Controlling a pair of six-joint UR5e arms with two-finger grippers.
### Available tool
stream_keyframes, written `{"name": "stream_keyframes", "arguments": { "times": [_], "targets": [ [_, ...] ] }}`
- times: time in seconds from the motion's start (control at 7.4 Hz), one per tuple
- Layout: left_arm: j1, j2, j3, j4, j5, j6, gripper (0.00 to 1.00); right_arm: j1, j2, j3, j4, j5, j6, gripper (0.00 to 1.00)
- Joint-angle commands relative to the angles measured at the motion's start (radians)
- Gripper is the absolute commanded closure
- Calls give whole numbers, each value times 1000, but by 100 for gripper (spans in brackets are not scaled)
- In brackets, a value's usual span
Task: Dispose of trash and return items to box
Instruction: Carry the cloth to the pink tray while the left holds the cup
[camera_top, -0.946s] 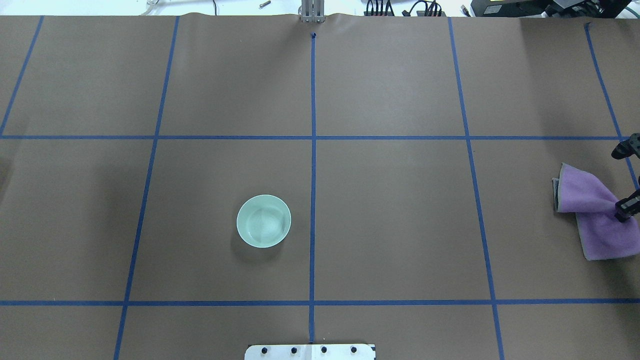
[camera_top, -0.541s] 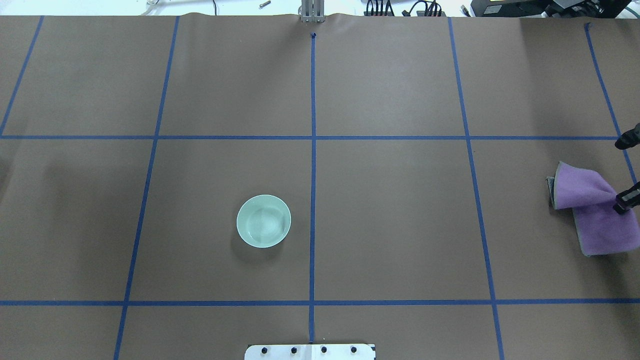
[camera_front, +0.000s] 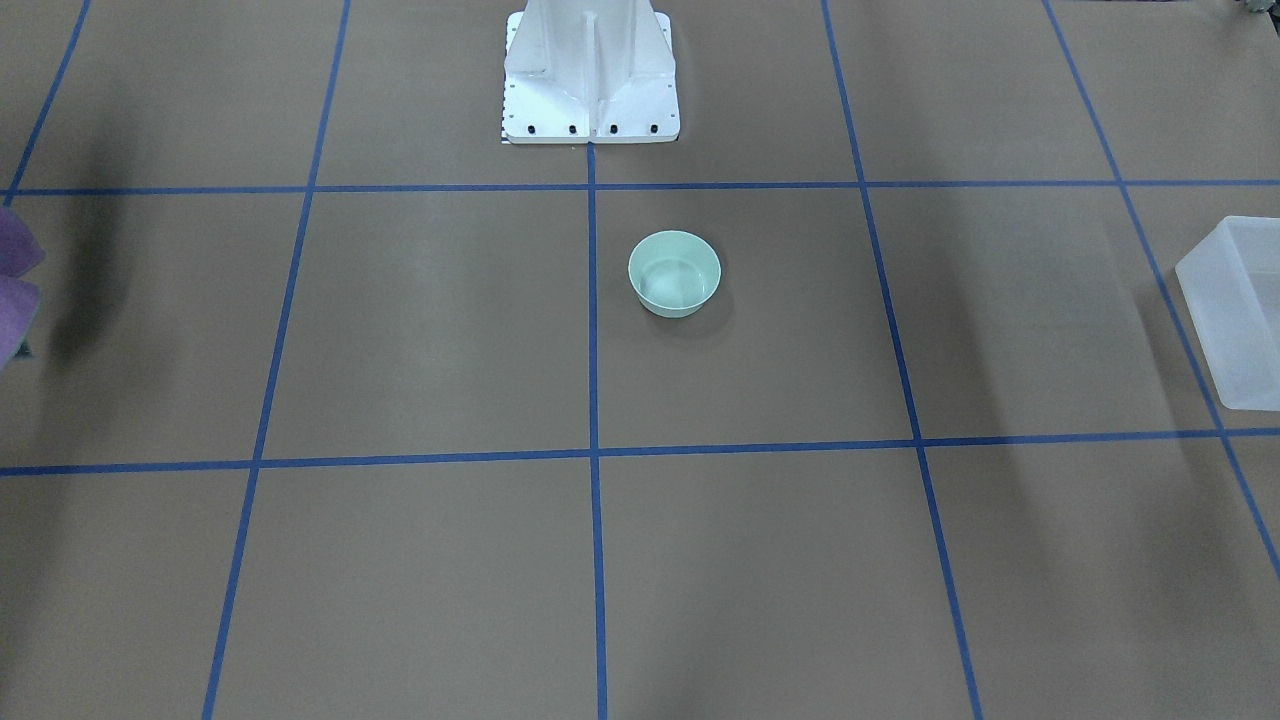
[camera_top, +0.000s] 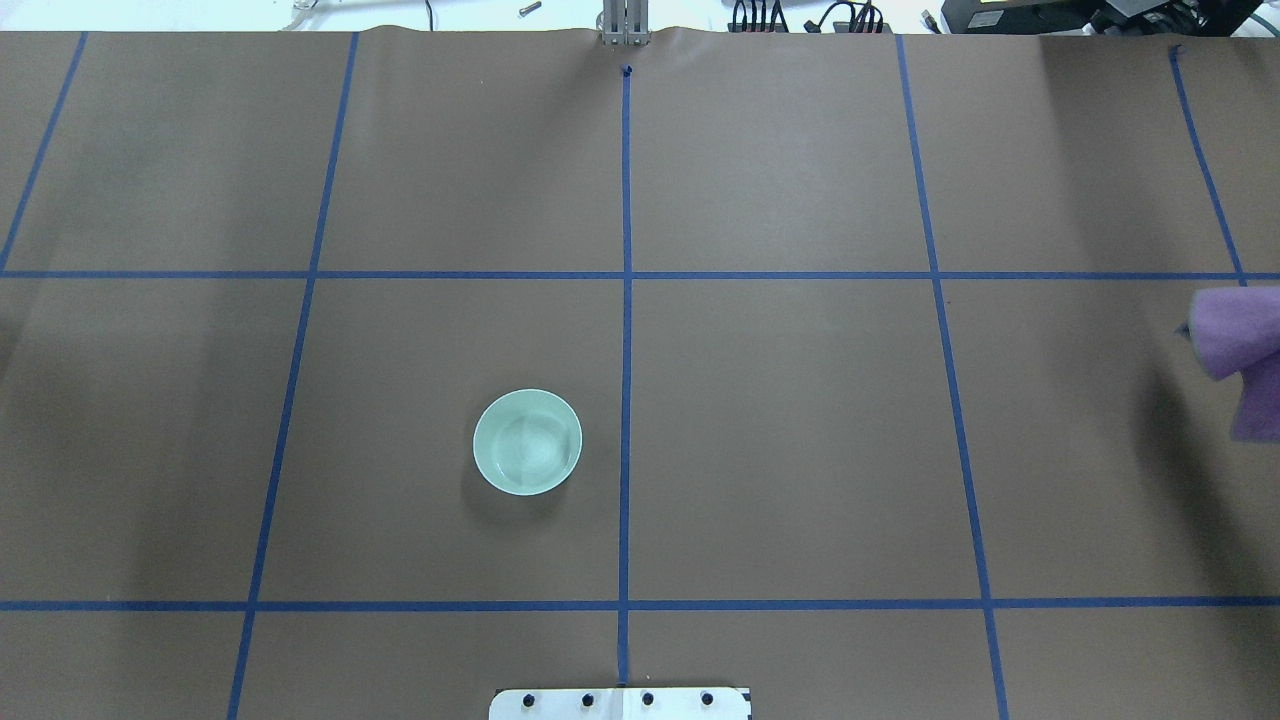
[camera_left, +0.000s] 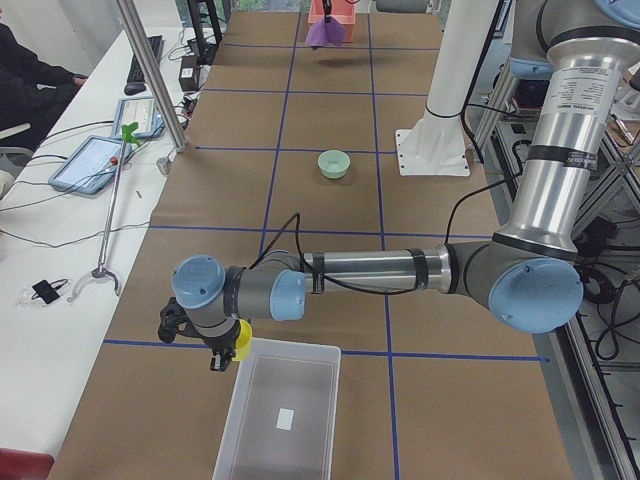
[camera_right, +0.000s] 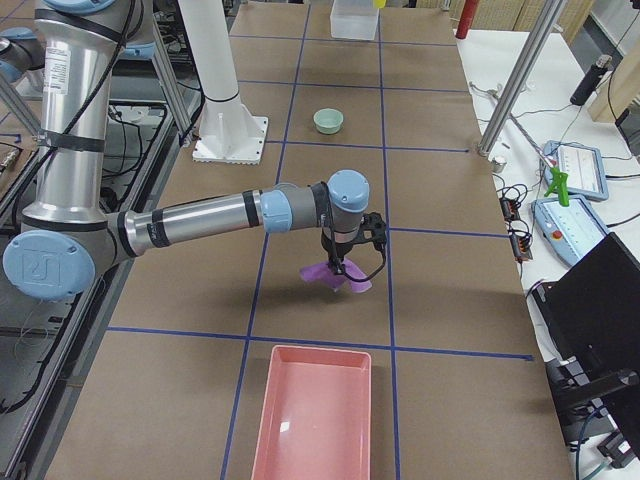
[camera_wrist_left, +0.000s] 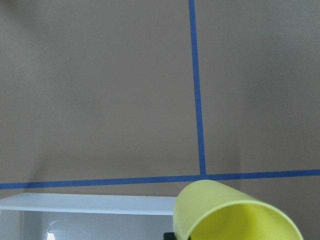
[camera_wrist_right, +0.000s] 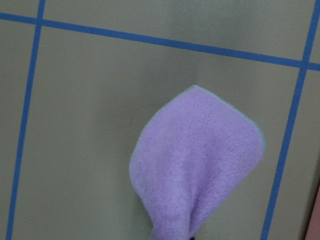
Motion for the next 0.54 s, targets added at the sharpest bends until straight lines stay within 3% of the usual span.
{"name": "stream_keyframes", "arguments": {
  "times": [0.0,0.41],
  "targets": [
    [2,52,-7,-13,-1,-2,100,101,44,94,-168,4,0,100],
    [23,106,0,-25,-3,-2,100,200,57,99,-186,4,0,100]
  ]
}}
